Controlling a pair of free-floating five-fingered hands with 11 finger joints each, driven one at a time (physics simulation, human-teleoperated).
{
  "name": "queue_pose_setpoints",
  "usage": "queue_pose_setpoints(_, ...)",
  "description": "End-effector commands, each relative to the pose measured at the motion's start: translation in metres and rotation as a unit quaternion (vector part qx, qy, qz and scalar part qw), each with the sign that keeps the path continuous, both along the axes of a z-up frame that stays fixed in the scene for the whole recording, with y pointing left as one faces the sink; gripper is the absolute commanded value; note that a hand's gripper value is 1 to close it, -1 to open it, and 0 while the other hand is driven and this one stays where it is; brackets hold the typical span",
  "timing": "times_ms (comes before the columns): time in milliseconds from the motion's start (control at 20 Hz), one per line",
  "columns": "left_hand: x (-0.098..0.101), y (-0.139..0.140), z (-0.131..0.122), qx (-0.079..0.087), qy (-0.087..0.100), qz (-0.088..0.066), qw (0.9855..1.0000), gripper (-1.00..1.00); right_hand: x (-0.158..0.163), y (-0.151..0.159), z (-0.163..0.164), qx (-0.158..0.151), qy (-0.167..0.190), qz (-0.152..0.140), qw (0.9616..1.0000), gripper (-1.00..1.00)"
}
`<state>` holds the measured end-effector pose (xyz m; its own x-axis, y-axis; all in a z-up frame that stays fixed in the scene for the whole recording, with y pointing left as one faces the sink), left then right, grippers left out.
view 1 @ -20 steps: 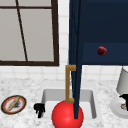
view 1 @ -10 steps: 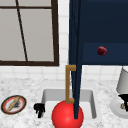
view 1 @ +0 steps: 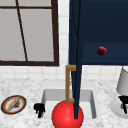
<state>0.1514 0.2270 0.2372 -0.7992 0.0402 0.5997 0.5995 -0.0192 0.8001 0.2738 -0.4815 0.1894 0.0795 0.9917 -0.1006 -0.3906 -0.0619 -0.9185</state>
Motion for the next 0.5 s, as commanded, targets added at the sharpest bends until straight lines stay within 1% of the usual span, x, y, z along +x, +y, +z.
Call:
queue_pose_setpoints(0,0.0000,0.0000,0.0000,0.000,0.000,0.000,1.0000,0.00,-0.0021,0.0088,0.0071,-0.007,-0.016,-0.043,0.9989,-1.00)
queue_pose_setpoints(100,0.0000,0.0000,0.0000,0.000,0.000,0.000,1.0000,0.00,-0.0031,0.0170,0.0062,-0.014,-0.001,-0.050,0.9987,-1.00)
queue_pose_setpoints(200,0.0000,0.0000,0.0000,0.000,0.000,0.000,1.0000,0.00,-0.0015,0.0111,0.0101,-0.013,0.016,-0.046,0.9987,-1.00)
queue_pose_setpoints(250,0.0000,0.0000,0.0000,0.000,0.000,0.000,1.0000,0.00,-0.0022,0.0120,0.0067,-0.018,0.001,-0.028,0.9994,-1.00)
queue_pose_setpoints(300,0.0000,0.0000,0.0000,0.000,0.000,0.000,1.0000,0.00,-0.0021,0.0114,0.0068,-0.013,0.000,-0.028,0.9995,-1.00)
queue_pose_setpoints(450,0.0000,0.0000,0.0000,0.000,0.000,0.000,1.0000,0.00,-0.0030,0.0123,0.0071,-0.012,-0.001,-0.028,0.9995,-1.00)
